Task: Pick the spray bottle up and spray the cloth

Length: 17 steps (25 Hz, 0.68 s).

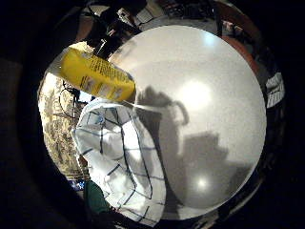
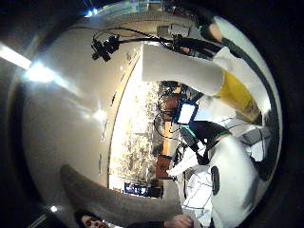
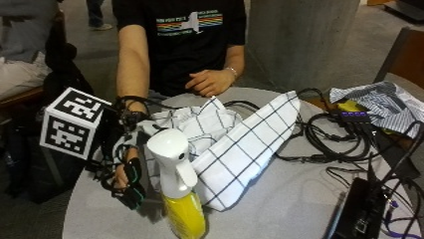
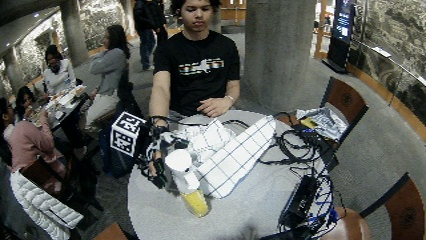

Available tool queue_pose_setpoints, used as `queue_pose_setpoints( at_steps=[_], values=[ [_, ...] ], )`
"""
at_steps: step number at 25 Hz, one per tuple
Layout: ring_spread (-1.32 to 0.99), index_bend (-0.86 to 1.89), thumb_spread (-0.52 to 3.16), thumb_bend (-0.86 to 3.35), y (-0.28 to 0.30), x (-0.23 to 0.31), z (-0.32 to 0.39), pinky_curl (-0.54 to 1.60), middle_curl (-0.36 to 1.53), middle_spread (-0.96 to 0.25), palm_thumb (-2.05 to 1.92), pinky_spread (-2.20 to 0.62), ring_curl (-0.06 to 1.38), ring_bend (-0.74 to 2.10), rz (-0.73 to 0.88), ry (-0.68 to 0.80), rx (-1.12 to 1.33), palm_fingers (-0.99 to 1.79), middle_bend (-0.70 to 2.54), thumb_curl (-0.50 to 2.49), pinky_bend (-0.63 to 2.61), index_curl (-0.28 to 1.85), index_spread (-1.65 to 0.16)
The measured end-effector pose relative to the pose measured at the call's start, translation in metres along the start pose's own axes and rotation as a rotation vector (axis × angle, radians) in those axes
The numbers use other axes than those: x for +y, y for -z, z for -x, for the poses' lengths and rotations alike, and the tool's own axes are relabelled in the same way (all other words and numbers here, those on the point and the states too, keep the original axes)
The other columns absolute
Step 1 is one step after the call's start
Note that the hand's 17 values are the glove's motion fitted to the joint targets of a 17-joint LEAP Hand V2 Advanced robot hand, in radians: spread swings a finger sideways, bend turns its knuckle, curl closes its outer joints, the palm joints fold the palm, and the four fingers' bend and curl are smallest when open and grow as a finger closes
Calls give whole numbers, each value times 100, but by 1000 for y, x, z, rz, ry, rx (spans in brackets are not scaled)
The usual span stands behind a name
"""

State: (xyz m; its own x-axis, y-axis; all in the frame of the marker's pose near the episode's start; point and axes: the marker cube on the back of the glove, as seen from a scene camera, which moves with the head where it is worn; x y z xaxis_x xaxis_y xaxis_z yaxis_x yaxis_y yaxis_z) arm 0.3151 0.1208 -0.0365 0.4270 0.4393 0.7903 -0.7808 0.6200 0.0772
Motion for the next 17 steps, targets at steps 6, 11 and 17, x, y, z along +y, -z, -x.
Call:
queue_pose_setpoints(
  at_steps=[6, 11, 17],
  values=[
    [3, 4, 98, -3, -25, -25, -2, 37, 38, 3, 82, 25, 33, 40, 18, -5, -52, 49, 28, 33, 42, 18, -34],
    [3, 4, 95, -3, -35, -29, -4, 38, 39, 3, 82, 25, 33, 42, 4, -3, -73, 47, 29, 34, 46, 16, -34],
    [-3, 11, 95, 6, -25, -23, -7, 37, 39, -1, 100, 9, 34, 53, -118, 66, -76, 86, 31, 40, 54, 16, -30]
  ],
)
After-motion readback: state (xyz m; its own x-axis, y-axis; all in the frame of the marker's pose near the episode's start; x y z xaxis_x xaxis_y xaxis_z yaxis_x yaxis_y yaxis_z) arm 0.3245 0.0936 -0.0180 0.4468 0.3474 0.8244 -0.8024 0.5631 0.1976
